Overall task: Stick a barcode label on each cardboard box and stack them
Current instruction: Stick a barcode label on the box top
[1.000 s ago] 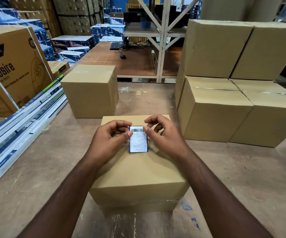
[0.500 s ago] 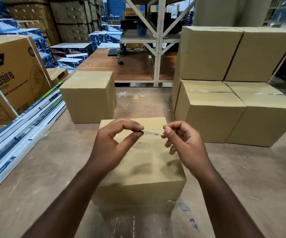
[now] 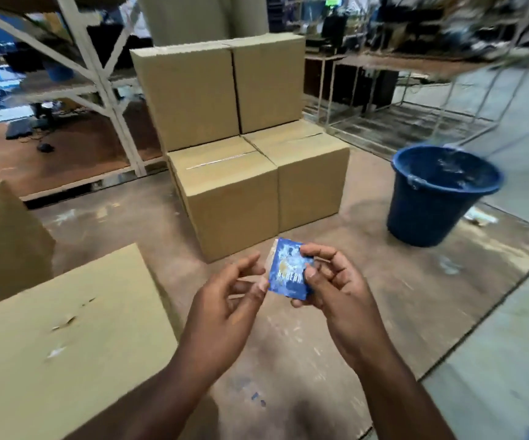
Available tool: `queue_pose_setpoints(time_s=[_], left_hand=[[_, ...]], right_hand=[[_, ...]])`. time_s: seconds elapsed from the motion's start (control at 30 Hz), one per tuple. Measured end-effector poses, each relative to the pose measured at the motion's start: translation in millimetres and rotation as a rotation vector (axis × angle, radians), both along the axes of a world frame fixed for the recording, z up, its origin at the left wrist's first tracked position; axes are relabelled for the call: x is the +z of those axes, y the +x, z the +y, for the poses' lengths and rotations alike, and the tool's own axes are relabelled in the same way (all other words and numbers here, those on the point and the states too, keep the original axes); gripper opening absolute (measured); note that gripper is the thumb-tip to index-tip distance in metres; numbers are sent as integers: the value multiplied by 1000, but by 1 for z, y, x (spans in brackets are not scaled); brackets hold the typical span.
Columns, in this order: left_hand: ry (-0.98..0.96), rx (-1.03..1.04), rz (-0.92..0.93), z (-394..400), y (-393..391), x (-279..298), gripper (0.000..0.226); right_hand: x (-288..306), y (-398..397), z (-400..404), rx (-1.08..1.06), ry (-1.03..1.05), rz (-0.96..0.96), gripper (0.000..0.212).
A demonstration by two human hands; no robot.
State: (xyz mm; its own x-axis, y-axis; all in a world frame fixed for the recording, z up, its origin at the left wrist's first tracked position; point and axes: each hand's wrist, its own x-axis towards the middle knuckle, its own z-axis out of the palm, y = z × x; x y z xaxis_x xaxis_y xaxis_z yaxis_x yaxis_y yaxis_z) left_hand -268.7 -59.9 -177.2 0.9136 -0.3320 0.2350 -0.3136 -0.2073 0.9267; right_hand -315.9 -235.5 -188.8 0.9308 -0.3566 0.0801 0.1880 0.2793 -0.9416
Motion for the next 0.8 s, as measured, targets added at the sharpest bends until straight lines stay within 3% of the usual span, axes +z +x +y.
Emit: queue_pose_setpoints(time_s=[0.17,0.33,0.47,0.53,0.63,0.73,0.8], left_hand=[[-195,-133,415,-97,22,-12,17],[-348,-244,603,-197,48,1,11],[-269,-358,591,-277,66,16,16],[-173,-415,538,-311,77,25,8],[62,-470,390,-366,101,38,7],[311,-449,175,-412,126,47,32],[333,-451,141,-433,134,48,33]], right_hand=[[-12,-14,-67,-178,24,36,44],[-10,-5,-138,-319,148,59,33],[3,15,-205,-451,131,33,20],[11,30,-238,-526,121,36,17],[16,61,-301,-678,-54,137,14],[14,96,-358,-818,-256,283,11],[10,112,-384,-857,-355,373,9]])
